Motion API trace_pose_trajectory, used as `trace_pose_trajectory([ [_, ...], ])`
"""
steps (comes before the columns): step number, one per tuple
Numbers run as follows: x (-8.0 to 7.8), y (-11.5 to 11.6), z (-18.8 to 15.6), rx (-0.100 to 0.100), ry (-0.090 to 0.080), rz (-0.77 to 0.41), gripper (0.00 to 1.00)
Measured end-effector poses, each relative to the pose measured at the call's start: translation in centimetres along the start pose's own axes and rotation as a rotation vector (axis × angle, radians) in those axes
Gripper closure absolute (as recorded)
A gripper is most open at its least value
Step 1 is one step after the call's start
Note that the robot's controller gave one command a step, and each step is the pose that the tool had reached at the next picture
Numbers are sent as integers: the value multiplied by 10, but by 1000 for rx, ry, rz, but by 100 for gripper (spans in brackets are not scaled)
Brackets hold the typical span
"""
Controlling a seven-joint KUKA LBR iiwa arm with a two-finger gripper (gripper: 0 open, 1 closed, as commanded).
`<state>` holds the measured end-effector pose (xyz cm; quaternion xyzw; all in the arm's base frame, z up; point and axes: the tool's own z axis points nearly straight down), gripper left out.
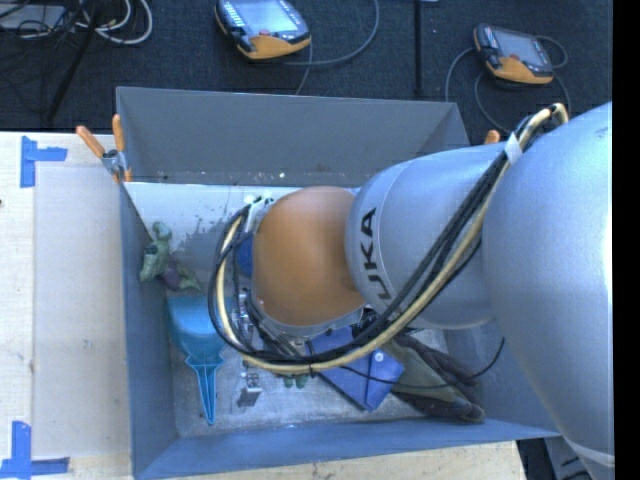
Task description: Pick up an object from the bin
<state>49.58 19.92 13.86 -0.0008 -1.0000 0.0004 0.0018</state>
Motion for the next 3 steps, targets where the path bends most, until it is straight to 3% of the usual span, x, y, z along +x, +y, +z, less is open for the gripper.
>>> trace_pose_trajectory([
  [1, -16, 15, 25, 0, -6, -286, 0],
  [2, -29, 19, 30, -3, -29, -481, 0],
  [3, -12, 40, 12, 0, -3, -669, 0],
])
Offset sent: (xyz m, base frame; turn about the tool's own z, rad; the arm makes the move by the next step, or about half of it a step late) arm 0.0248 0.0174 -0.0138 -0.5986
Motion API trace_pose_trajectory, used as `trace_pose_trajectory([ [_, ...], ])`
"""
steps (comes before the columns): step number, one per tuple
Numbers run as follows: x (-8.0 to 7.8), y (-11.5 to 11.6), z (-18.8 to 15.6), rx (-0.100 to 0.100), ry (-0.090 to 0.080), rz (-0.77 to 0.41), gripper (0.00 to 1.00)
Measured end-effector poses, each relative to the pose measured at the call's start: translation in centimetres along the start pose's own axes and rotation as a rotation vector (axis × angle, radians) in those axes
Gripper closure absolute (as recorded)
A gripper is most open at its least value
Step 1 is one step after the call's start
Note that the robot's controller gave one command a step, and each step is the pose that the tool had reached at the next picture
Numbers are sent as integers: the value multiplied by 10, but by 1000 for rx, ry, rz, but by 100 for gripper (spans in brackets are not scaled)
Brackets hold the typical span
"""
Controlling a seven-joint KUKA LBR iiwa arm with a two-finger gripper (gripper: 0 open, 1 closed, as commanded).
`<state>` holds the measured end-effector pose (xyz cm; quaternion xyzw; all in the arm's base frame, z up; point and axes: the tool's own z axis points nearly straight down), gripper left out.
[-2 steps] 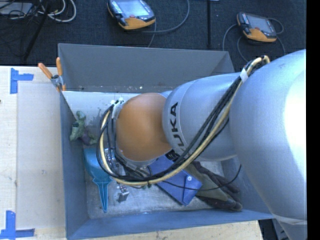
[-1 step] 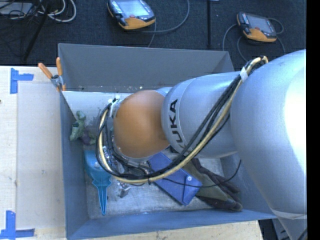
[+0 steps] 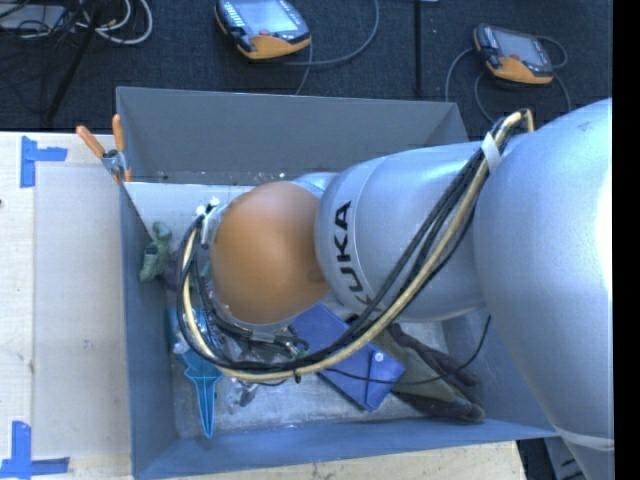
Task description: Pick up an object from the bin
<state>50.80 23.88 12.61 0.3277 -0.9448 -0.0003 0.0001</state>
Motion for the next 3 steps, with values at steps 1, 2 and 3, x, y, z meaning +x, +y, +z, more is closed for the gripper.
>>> trace_pose_trajectory([
  [1, -9, -5, 37, 0, 0, -306, 0],
  [2, -15, 2, 50, 5, -15, -478, 100],
  [3, -15, 2, 50, 5, -15, -477, 100],
])
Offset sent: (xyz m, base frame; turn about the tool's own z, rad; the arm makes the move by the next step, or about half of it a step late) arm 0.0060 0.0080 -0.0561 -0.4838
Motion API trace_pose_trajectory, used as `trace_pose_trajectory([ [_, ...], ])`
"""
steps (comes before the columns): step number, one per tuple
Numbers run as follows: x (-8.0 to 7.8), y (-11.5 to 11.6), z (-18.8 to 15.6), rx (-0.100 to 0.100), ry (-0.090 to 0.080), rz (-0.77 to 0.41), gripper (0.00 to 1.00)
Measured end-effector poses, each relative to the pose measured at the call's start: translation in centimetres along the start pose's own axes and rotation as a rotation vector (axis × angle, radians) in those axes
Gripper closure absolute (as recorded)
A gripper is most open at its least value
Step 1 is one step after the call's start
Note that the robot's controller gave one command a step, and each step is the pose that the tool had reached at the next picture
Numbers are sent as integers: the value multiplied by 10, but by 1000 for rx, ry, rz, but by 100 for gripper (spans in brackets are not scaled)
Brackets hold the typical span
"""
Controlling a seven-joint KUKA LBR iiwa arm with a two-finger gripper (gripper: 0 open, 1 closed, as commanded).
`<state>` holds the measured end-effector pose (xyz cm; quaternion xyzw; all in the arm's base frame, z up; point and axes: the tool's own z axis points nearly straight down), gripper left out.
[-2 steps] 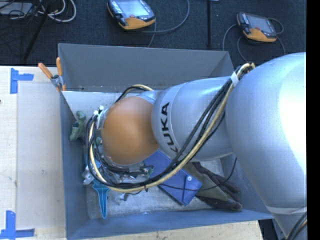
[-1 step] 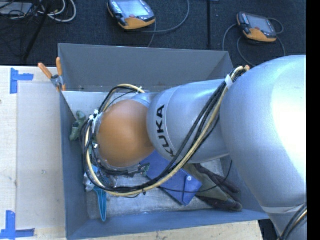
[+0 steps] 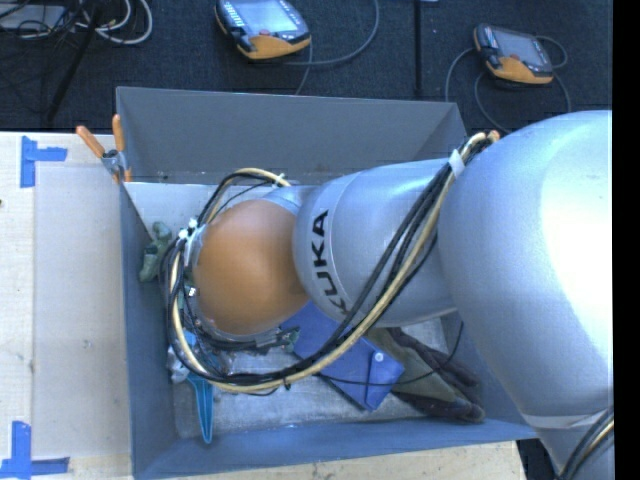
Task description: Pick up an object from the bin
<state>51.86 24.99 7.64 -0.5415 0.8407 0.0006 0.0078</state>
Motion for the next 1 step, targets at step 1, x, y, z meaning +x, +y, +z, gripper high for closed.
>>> trace_pose_trajectory([
  [1, -1, 0, -16, -8, 12, 5, 100],
])
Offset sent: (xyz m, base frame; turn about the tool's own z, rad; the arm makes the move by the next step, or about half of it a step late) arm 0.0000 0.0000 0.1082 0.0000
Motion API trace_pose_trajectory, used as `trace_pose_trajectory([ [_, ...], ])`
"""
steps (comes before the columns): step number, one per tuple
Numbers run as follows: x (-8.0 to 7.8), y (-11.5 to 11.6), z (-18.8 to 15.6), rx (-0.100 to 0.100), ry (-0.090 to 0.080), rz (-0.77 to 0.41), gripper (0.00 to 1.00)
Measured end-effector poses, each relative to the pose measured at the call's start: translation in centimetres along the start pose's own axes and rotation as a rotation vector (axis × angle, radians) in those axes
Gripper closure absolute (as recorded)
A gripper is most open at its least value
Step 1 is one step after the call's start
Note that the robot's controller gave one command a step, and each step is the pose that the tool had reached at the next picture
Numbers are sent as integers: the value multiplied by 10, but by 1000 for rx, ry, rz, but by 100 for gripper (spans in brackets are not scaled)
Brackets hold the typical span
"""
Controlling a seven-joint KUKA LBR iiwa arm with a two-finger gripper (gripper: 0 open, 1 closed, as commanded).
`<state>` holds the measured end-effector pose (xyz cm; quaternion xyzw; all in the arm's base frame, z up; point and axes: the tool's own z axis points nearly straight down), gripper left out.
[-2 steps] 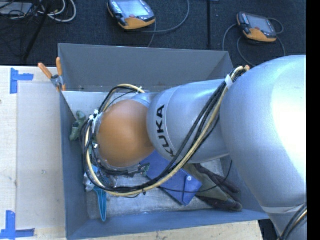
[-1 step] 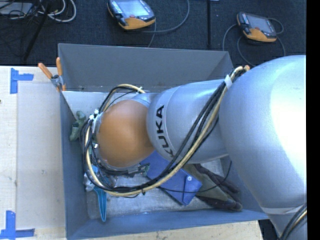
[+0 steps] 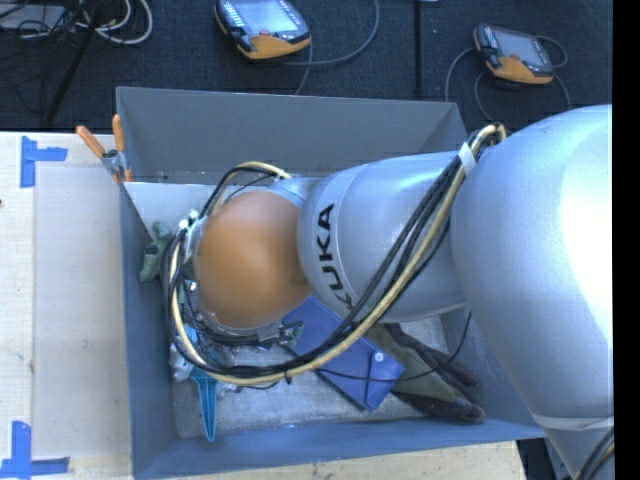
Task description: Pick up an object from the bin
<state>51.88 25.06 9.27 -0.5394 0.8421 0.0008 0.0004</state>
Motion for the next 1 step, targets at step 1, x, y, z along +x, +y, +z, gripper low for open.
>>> trace_pose_trajectory([
  [1, -1, -1, -96, 5, -5, -1, 100],
])
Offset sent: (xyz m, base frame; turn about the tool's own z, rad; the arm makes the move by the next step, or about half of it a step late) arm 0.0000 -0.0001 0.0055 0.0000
